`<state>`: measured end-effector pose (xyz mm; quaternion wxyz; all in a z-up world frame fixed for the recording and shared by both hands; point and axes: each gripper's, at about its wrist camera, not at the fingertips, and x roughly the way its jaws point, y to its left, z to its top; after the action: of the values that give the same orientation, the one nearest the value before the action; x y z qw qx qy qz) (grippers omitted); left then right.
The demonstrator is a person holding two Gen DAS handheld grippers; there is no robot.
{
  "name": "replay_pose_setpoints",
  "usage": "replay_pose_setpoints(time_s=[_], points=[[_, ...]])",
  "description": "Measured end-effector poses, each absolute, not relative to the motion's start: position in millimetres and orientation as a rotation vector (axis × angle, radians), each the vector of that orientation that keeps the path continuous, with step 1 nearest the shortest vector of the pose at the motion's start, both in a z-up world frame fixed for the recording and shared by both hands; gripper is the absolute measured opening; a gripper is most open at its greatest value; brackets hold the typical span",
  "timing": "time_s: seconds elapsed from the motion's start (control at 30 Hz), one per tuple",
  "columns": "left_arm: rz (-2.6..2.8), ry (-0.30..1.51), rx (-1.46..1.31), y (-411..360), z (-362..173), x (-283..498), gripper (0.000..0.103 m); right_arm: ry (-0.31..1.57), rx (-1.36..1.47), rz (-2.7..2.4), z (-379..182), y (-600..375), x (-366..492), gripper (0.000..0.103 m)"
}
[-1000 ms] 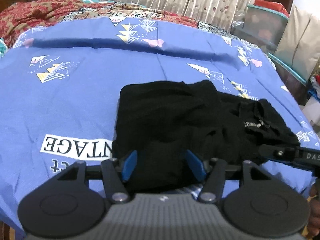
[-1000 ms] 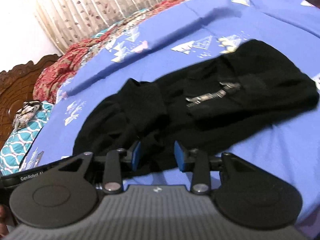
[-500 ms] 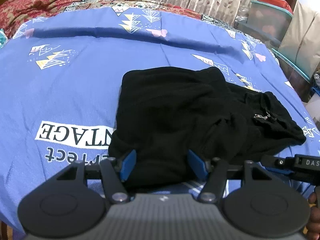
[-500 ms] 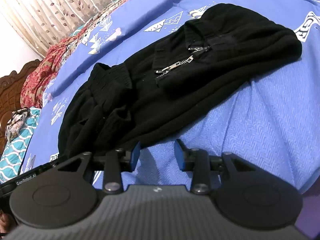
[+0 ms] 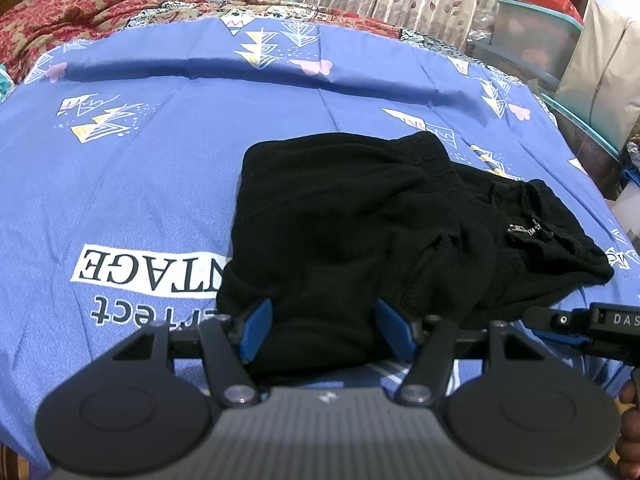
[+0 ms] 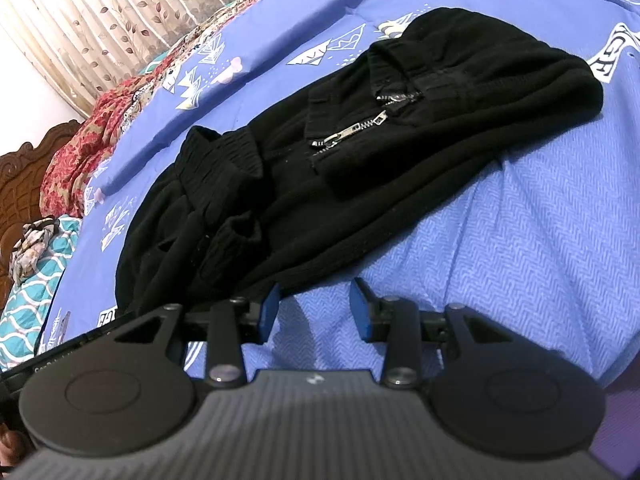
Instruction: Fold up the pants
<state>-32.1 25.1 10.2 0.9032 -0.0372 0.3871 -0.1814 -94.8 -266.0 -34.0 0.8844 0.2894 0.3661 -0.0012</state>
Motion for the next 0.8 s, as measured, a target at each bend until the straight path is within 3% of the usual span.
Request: replay_pose_setpoints(time_s=[0.4,0.8], points=[[-0.375,0.799,-0.076,24.7,10.1,-32.3,0.061,0.751,0.594,0.011,-34.1,-260.4,-95.8,0.049],[-0.372,0.806,-0.055,20.6,10.0,-31.4,0.067,0.738,0.607,0.029,-35.6,-262.0,-99.4,0.050]])
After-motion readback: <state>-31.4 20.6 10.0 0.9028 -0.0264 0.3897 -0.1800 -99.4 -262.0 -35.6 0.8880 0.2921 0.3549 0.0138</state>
